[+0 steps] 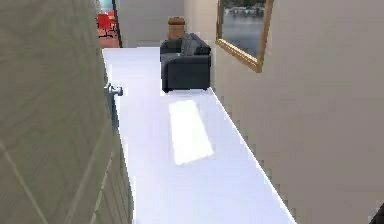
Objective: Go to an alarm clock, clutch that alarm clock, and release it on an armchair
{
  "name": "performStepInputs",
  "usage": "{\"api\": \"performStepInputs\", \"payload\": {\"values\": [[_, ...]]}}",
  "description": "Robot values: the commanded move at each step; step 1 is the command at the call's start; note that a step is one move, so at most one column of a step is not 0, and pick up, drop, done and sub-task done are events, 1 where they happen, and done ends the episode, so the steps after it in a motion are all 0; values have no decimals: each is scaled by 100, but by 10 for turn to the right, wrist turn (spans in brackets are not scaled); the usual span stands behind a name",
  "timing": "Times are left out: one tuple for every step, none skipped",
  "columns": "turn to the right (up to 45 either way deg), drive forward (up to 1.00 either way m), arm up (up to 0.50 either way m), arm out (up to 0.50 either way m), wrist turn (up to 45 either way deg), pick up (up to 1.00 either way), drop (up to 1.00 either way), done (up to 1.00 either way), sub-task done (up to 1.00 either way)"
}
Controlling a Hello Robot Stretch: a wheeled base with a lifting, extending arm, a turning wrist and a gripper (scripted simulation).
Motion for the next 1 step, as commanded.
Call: {"api": "performStepInputs", "payload": {"values": [[0, 90, 0, 0, 0, 0, 0, 0, 0]]}}
